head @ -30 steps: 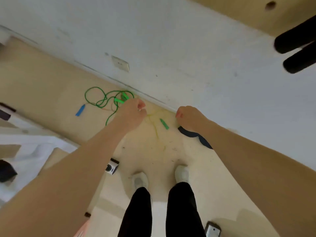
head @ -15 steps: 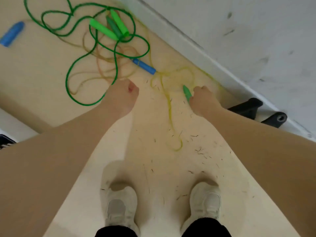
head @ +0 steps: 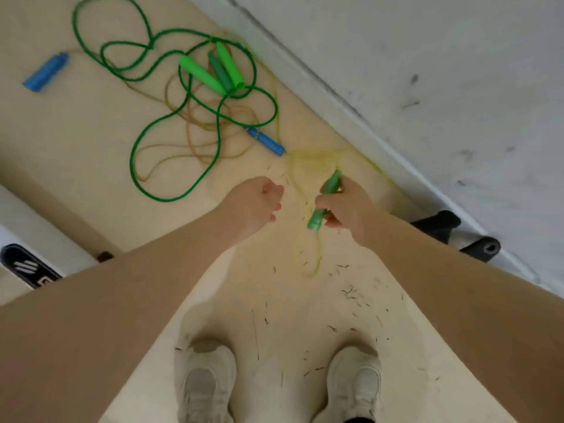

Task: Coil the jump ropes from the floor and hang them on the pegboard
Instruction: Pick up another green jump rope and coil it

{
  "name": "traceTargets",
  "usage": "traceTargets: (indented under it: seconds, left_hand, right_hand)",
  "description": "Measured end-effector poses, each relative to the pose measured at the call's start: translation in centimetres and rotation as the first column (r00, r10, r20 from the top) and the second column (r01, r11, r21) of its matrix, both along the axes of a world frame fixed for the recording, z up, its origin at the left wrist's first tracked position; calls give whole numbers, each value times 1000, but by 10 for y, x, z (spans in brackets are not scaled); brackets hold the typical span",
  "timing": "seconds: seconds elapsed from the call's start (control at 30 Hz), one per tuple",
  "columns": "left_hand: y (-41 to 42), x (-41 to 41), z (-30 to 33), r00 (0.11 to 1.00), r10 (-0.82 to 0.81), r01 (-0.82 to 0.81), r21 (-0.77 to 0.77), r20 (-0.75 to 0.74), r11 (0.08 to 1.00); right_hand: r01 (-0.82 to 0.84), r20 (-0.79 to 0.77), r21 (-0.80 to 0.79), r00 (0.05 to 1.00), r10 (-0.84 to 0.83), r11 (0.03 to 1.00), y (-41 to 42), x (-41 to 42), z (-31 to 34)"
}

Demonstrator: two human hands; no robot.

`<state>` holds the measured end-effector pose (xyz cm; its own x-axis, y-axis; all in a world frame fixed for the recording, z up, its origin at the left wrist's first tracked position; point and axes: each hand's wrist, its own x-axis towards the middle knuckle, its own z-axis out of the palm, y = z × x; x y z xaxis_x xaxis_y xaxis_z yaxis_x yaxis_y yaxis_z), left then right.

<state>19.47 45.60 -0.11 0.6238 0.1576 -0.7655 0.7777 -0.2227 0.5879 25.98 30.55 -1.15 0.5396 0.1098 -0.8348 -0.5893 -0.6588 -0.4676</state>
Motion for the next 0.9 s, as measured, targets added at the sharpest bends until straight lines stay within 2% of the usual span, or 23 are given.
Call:
traceTargets:
  seconds: [0.03, 0.07, 0.13, 0.2, 0.27, 0.37, 0.43, 0.47, 0.6, 0.7, 0.8, 0.9]
  left_hand:
    - [-5, 6, 21, 997, 71, -72, -81, -20, 994]
    - [-10, 11, 41, 990, 132, -136, -143, -41, 980]
    - [-16, 20, 83, 970, 235, -242, -251, -58, 937]
    - [-20, 28, 128, 956, 291, -288, -294, -36, 911]
    - [-21, 33, 177, 947, 317, -315, -310, -44, 897]
    - [-14, 37, 256, 932, 342, -357, -478, -122, 803]
    - [-6, 38, 308, 932, 345, -346, -568, -114, 747]
    - [-2, 38, 333, 930, 358, -336, -590, -85, 734]
    - [1, 39, 435, 915, 401, -312, -562, 38, 766]
    - [-12, 29, 508, 941, 326, -240, -498, 92, 833]
    - [-26, 9, 566, 970, 200, -111, -477, 139, 872]
    - [-45, -18, 606, 977, 94, 20, -523, 191, 852]
  right_hand:
    - [51, -63, 108, 997, -44, 993, 4, 1, 26]
    - [34, -98, 205, 995, -14, 978, 8, 1, 52]
    - [-112, -91, 337, 984, 151, 935, 12, 3, 101]
    - [-290, -37, 341, 946, 321, 894, 16, 3, 150]
    - [-398, -11, 311, 906, 422, 863, 20, 3, 200]
    - [-547, 11, 302, 821, 571, 781, 29, -1, 279]
    - [-631, 33, 262, 762, 647, 730, 29, -4, 334]
    - [-634, 40, 256, 761, 648, 730, 28, -6, 363]
    - [-513, 55, 244, 855, 516, 823, 15, -18, 474]
    - [-388, 127, 185, 921, 369, 903, -2, -32, 548]
    - [-173, 127, 305, 982, 140, 937, -18, -56, 606]
    - [71, 64, 404, 992, -106, 912, -36, -89, 646]
